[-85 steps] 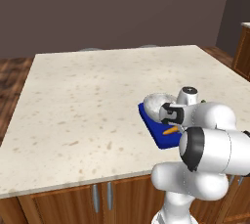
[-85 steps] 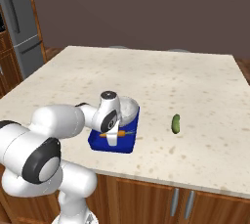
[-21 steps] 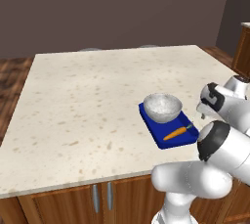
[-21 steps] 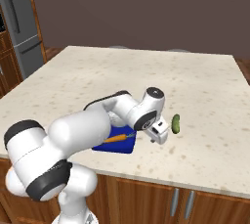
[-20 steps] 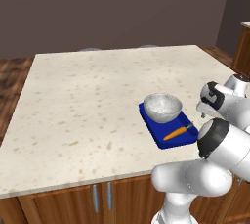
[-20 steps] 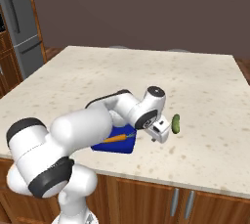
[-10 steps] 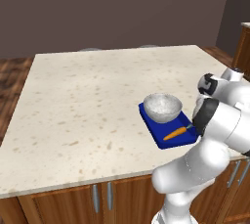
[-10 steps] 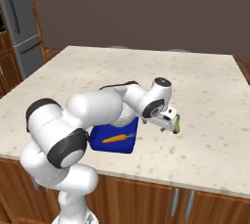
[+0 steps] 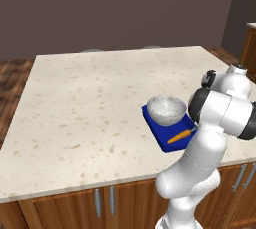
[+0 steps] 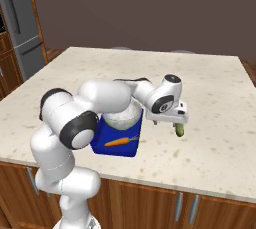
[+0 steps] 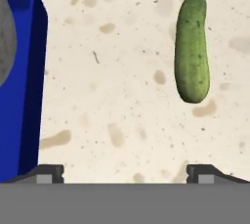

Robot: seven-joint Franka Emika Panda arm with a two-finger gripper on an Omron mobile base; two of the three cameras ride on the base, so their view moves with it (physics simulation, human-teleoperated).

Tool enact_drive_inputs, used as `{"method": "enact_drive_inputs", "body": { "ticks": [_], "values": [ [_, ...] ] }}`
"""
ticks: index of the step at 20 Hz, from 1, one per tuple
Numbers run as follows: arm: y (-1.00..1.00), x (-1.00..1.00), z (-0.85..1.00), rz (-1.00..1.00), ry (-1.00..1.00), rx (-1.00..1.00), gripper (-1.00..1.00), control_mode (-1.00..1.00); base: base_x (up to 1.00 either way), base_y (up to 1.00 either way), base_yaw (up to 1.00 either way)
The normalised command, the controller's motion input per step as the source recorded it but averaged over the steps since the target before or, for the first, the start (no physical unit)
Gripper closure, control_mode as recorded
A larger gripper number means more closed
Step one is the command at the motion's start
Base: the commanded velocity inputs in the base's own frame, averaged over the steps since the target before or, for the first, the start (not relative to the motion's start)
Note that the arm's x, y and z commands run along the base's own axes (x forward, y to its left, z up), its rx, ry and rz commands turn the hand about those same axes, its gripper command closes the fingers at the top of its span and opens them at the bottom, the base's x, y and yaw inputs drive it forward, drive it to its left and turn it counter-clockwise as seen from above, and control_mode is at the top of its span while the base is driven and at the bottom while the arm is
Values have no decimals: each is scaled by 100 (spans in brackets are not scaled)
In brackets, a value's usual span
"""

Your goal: Place the two vegetables and bowl onto the tray for setting up a vegetable dip station.

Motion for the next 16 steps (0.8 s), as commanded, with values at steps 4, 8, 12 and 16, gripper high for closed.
{"method": "enact_drive_inputs", "body": {
  "ticks": [4,8,12,16],
  "values": [
    [-30,23,-5,33,0,-6,-100,-100,0,0,0],
    [-20,16,-15,25,0,-6,-100,-100,0,0,0],
    [-12,29,-23,13,0,-9,-100,-100,0,0,0],
    [-9,31,-24,2,1,-9,-100,-100,0,0,0]
  ]
}}
